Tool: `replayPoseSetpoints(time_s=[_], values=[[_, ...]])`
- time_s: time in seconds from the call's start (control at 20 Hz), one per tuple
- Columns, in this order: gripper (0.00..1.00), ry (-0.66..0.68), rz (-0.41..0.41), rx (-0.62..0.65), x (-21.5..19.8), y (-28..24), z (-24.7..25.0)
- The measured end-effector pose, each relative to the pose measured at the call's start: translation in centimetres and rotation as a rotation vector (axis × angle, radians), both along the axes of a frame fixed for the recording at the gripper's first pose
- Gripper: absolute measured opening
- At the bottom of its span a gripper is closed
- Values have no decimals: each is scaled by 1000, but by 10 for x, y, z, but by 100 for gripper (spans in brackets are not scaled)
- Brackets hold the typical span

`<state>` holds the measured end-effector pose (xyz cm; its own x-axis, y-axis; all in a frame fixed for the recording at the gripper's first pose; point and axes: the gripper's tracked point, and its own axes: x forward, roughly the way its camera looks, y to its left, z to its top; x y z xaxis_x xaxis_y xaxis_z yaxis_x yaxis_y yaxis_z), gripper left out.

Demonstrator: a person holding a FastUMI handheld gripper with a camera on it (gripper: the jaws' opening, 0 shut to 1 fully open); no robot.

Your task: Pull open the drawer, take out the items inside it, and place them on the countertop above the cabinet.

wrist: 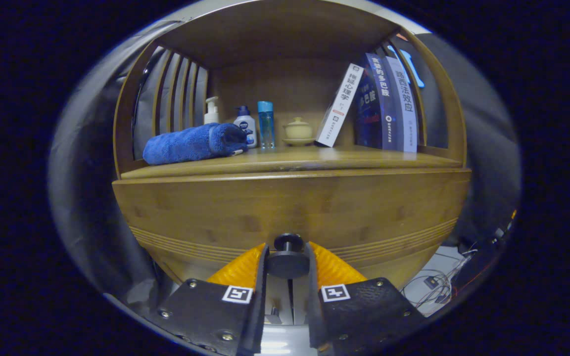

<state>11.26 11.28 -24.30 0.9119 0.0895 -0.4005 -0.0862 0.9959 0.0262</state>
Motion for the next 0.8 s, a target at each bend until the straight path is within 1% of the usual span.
replayPoseSetpoints(time_s=[0.15,0.4,0.6,0.8], values=[[36,-24,-8,-42,-16,-2,4],[36,-36,-12,-39,-50,-2,11],[36,-21,-8,-45,-86,-6,17],[36,-12,16,-62,-123,-8,20]])
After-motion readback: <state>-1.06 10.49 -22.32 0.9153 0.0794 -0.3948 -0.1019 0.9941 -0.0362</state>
